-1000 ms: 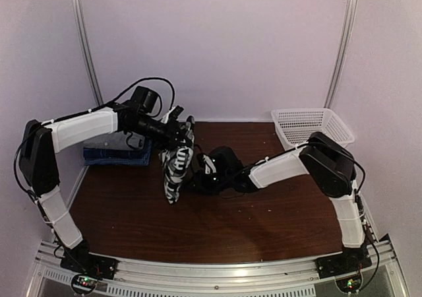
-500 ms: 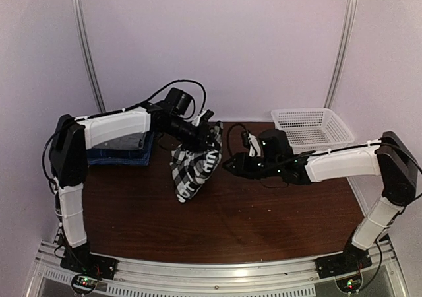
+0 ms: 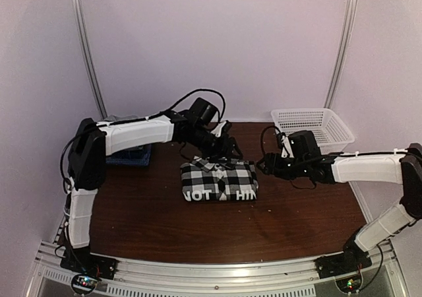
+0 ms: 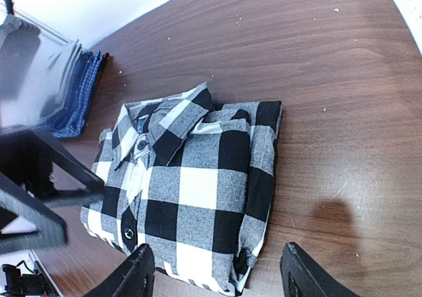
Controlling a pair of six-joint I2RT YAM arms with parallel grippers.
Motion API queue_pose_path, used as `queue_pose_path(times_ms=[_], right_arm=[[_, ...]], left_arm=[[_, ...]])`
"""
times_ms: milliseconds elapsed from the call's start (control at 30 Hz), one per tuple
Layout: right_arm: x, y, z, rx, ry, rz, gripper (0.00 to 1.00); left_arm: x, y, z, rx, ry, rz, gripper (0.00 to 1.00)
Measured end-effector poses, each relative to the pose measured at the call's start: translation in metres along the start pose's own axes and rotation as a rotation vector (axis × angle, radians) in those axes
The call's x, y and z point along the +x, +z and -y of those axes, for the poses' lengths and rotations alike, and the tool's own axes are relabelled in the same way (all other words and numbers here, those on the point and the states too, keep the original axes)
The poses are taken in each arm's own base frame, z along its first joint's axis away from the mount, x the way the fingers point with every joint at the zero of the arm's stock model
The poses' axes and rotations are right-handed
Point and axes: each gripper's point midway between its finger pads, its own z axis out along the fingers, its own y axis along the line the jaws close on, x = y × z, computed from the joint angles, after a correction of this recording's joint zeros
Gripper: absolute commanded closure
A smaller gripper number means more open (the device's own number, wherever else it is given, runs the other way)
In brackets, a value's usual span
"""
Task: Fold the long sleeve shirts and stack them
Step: Turn over the square-folded shirt at the center of the board, then move the square-folded shirt to the center of the board.
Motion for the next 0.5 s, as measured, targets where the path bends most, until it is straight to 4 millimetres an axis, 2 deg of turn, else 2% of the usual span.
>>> queue_pose_path(times_ms=[133,200,267,333,500], right_arm=[[0.009,0.023,0.001,0.008,-0.034,-0.07,0.36],[0.017,0.034,0.004,0.021,-0.054,-0.113,0.38],[0.025,0.04,0.005,0.033,-0.074,-0.15,0.43],[0.035,0.043,0.004,0.038,-0.101,-0.183,0.46],[0.053,0.042,-0.009,0.022,-0.164,-0.231,0.51]], left_arm=[[-0.002,-0.058,-0.054,-0.104,-0.094,0.078,0.43],[0.004,-0.085,-0.082,-0.145,-0.14,0.117,0.44],[0.016,-0.102,-0.101,-0.172,-0.171,0.135,0.44],[0.038,-0.109,-0.116,-0.199,-0.197,0.122,0.48],[0.106,-0.104,-0.137,-0.225,-0.219,0.032,0.54]])
